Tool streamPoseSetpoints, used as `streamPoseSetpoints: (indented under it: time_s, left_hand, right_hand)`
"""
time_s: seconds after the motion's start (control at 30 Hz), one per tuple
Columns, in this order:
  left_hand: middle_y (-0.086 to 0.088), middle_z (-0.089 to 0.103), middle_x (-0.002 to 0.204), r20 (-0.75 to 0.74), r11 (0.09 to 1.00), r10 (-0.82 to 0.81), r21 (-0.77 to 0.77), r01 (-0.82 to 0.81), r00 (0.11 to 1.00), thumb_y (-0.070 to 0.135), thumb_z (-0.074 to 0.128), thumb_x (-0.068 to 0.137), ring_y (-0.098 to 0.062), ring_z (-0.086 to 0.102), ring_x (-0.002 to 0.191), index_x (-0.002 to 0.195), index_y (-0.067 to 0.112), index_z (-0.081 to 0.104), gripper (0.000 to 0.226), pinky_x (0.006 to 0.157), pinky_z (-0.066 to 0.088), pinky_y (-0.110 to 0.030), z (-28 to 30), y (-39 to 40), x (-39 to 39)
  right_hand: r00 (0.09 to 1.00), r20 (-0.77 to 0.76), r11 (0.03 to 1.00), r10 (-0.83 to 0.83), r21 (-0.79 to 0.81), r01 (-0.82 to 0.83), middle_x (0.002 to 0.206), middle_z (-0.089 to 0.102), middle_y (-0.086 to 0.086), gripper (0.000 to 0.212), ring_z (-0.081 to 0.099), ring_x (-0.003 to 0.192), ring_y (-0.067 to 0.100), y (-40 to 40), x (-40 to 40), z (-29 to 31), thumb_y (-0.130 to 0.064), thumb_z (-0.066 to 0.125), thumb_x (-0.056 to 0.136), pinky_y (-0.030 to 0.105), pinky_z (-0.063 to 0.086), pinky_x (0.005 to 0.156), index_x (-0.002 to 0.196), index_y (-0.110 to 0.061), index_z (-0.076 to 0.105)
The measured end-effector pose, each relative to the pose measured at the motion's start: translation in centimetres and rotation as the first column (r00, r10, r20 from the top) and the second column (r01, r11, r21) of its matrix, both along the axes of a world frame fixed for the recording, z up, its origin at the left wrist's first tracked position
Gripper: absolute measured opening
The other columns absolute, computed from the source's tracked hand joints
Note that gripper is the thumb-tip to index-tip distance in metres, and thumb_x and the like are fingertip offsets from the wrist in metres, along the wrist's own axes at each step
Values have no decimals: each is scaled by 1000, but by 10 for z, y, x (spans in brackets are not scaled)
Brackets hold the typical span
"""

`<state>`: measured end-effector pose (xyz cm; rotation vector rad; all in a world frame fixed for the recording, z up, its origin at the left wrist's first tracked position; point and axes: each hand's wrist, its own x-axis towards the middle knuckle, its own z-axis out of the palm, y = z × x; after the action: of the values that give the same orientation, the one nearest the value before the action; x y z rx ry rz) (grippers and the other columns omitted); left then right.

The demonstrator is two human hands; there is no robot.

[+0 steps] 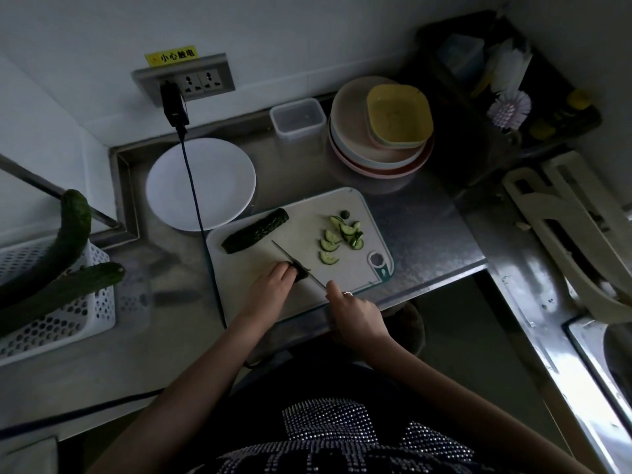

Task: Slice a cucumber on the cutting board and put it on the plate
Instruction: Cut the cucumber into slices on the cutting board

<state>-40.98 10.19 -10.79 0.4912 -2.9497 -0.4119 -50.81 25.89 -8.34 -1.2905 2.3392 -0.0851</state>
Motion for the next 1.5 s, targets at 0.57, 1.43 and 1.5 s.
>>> streamPoseSetpoints:
  time_s: [0.57,1.43,1.5]
  left_hand:
    - [-12,65,89,-75,1000,-6,12,7,997,-11,82,40,-19,51,80,90,2,68,54,51,50,-25,-6,-3,0]
    - [-10,63,90,-26,999,-30,-12,29,999,-8,81,45,-25,57,87,92,4,67,50,59,53,-28,-12,-6,6]
    - [-10,63,90,-17,999,-32,-15,32,999,-10,82,44,-26,60,86,92,4,67,52,60,53,-28,-13,-6,6]
  right_hand:
    - [1000,2,995,-25,98,25,108,64,9,41,65,92,34,-4,-1,-4,-6,47,91,37,44,62,127,-14,29]
    - [1000,5,999,-8,48,7,106,63,9,27,65,89,36,-10,5,-3,-15,40,99,36,40,58,124,-16,29]
    - [1000,3,997,-5,75,5,108,63,9,29,65,92,36,-12,6,-1,-13,40,98,36,40,59,125,-16,30]
